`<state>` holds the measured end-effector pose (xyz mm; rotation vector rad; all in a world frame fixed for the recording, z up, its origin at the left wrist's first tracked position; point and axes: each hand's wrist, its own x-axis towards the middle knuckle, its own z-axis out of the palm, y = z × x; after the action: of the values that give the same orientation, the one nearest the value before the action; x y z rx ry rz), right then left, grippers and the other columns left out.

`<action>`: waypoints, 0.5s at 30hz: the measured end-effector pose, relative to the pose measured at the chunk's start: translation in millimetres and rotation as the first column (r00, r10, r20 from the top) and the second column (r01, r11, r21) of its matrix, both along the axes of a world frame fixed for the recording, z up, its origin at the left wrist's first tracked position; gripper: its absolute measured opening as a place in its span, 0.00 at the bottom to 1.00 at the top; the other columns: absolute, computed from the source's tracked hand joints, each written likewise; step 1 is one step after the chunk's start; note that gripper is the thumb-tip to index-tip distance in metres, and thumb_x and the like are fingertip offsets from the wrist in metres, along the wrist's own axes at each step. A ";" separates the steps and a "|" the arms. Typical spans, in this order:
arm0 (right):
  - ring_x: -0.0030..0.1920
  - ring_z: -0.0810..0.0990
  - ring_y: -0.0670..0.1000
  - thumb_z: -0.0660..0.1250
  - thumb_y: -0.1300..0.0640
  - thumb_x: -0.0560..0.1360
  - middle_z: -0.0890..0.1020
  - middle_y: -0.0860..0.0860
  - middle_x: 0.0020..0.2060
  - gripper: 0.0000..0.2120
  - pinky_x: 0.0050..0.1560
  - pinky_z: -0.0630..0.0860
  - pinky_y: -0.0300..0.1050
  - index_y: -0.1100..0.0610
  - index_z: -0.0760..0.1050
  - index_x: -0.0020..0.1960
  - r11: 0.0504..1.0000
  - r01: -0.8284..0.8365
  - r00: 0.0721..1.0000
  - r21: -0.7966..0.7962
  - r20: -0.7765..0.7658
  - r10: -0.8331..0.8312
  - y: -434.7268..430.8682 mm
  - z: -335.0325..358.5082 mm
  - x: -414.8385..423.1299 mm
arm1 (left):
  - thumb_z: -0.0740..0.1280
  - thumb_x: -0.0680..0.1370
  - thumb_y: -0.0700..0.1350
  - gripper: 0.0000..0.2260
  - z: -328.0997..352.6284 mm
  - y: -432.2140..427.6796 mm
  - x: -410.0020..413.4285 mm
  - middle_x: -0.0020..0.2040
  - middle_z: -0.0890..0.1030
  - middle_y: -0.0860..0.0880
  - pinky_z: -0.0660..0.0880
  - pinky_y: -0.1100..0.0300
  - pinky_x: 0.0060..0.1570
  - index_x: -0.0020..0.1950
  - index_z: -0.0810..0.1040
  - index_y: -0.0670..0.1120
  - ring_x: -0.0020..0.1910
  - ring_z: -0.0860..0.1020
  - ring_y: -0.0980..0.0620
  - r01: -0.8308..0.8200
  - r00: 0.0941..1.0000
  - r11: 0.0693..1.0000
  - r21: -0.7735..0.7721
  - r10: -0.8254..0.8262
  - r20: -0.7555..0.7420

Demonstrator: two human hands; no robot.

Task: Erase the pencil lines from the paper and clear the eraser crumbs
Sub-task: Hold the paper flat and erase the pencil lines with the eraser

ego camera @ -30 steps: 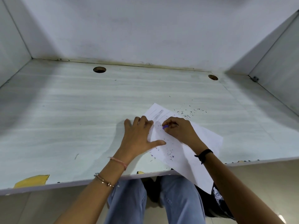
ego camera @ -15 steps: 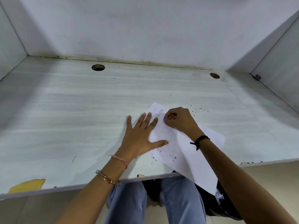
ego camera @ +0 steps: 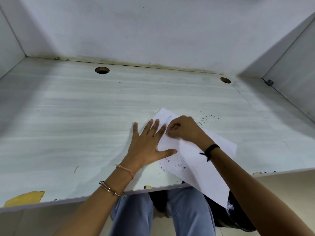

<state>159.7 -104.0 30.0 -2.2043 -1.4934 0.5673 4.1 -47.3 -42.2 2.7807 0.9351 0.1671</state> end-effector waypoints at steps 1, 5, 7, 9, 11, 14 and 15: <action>0.31 0.76 0.47 0.70 0.63 0.69 0.80 0.50 0.31 0.03 0.33 0.68 0.30 0.62 0.82 0.41 0.995 0.085 0.996 0.056 0.026 -0.087 2.4 1.7 6.7 | 0.42 0.68 0.78 0.45 0.9 -0.3 -0.1 0.80 0.38 0.52 0.33 0.35 0.71 0.79 0.41 0.57 0.78 0.37 0.53 0.000 1.000 1.000 -0.004 0.000 -0.009; 0.32 0.76 0.47 0.71 0.63 0.69 0.80 0.50 0.32 0.03 0.32 0.70 0.34 0.62 0.82 0.40 1.000 0.024 0.999 -0.001 0.028 -0.024 1.2 1.0 -2.5 | 0.41 0.68 0.78 0.45 -0.2 -2.6 -1.0 0.80 0.40 0.52 0.34 0.34 0.71 0.79 0.41 0.57 0.78 0.38 0.52 0.004 1.000 1.000 0.002 -0.004 0.000; 0.32 0.75 0.46 0.71 0.62 0.68 0.79 0.47 0.30 0.01 0.34 0.70 0.35 0.60 0.82 0.39 0.997 -0.063 0.998 -0.054 -0.027 0.062 -5.2 -1.2 -10.5 | 0.41 0.67 0.78 0.45 -0.4 -1.7 -1.4 0.80 0.40 0.52 0.34 0.34 0.71 0.79 0.41 0.57 0.78 0.38 0.53 0.001 1.000 1.000 0.003 -0.001 0.003; 0.29 0.73 0.43 0.71 0.62 0.69 0.77 0.45 0.28 0.02 0.29 0.67 0.28 0.59 0.82 0.39 0.997 0.069 0.998 0.033 -0.012 -0.068 -0.4 -1.0 5.0 | 0.41 0.67 0.78 0.45 1.9 -0.3 -0.8 0.80 0.39 0.52 0.34 0.34 0.71 0.79 0.41 0.57 0.78 0.37 0.53 0.001 1.000 1.000 -0.007 -0.001 -0.011; 0.28 0.72 0.44 0.70 0.63 0.70 0.76 0.47 0.28 0.03 0.26 0.65 0.27 0.61 0.82 0.40 0.979 0.180 0.983 0.095 0.029 -0.184 3.4 0.7 14.7 | 0.42 0.67 0.78 0.45 3.1 -0.8 -0.7 0.79 0.38 0.53 0.33 0.35 0.71 0.79 0.40 0.57 0.78 0.37 0.53 0.005 1.000 1.000 -0.009 -0.006 -0.022; 0.32 0.75 0.46 0.70 0.63 0.69 0.79 0.48 0.31 0.03 0.31 0.69 0.31 0.62 0.82 0.40 0.999 0.035 0.999 0.015 0.040 -0.036 2.2 -1.2 -0.6 | 0.42 0.68 0.78 0.45 1.1 -2.1 -1.0 0.80 0.39 0.52 0.34 0.34 0.71 0.79 0.41 0.57 0.78 0.38 0.53 0.006 1.000 1.000 -0.001 -0.006 -0.007; 0.33 0.76 0.46 0.70 0.62 0.69 0.79 0.47 0.31 0.02 0.33 0.70 0.33 0.61 0.82 0.40 0.999 -0.026 1.000 -0.025 0.003 0.026 -0.9 -1.8 -6.6 | 0.42 0.68 0.78 0.45 0.6 -2.2 -0.9 0.80 0.40 0.52 0.34 0.34 0.71 0.79 0.41 0.57 0.78 0.38 0.53 0.004 1.000 1.000 0.002 -0.004 0.000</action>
<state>153.0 -104.9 28.2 -2.2085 -1.5264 0.5938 3.2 -49.5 -41.5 2.7838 0.9303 0.1681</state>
